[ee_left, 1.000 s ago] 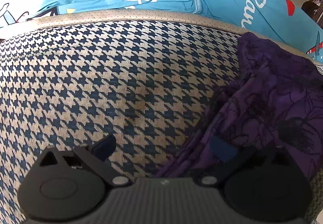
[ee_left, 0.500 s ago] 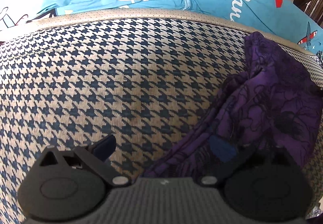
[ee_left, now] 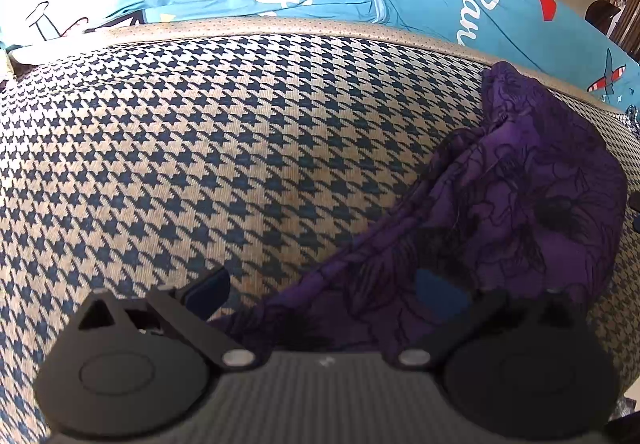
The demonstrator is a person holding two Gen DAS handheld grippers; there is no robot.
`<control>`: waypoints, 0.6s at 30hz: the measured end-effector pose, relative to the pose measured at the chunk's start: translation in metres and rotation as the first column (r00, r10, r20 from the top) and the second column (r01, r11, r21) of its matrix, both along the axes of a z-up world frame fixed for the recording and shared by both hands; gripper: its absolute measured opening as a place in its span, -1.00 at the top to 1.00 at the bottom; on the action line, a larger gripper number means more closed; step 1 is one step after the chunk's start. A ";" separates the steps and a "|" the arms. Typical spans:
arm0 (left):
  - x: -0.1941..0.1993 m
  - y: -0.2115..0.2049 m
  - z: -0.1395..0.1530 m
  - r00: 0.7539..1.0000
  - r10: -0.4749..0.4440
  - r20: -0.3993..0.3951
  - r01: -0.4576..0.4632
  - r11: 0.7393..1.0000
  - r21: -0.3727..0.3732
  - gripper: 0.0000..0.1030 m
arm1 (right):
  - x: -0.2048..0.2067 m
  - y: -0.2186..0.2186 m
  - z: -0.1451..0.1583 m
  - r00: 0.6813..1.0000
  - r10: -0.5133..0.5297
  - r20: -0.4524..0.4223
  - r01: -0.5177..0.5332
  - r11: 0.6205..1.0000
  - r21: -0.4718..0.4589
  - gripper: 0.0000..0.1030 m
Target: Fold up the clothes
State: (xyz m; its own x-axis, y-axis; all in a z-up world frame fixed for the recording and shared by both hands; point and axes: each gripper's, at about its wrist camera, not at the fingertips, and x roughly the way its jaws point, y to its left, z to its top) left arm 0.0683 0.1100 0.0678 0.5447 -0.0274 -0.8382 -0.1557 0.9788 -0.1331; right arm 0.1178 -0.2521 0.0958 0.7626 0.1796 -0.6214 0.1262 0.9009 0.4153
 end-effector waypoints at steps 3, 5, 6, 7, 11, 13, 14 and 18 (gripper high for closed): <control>-0.008 0.002 0.001 1.000 0.009 0.006 -0.009 1.000 0.006 -1.00 | -0.014 0.005 -0.001 0.999 0.039 0.000 -0.039 0.999 0.008 0.27; -0.014 0.005 0.002 1.000 0.018 0.011 -0.018 1.000 0.002 -1.00 | -0.021 0.009 -0.003 0.998 0.067 -0.004 -0.067 0.998 0.014 0.26; -0.017 0.006 0.002 1.000 0.023 0.013 -0.023 1.000 -0.001 -1.00 | -0.025 0.012 -0.005 0.997 0.082 -0.008 -0.082 0.997 0.015 0.25; -0.019 0.008 0.003 0.999 0.028 0.016 -0.028 1.000 -0.002 -1.00 | -0.029 0.015 -0.007 0.995 0.097 -0.011 -0.097 0.995 0.016 0.25; -0.031 0.013 0.005 0.999 0.045 0.024 -0.045 0.999 0.001 -1.00 | -0.047 0.027 -0.015 0.985 0.170 -0.021 -0.169 0.985 0.036 0.25; -0.038 0.015 0.006 0.998 0.051 0.029 -0.051 0.999 0.001 -1.00 | -0.057 0.033 -0.019 0.978 0.208 -0.024 -0.207 0.978 0.041 0.25; -0.041 0.016 0.006 0.998 0.053 0.032 -0.053 0.999 -0.001 -1.00 | -0.062 0.036 -0.021 0.973 0.229 -0.025 -0.228 0.973 0.043 0.25; -0.054 0.021 0.008 0.997 0.069 0.038 -0.068 0.997 -0.026 -1.00 | -0.085 0.047 -0.029 0.948 0.316 -0.034 -0.314 0.948 0.055 0.25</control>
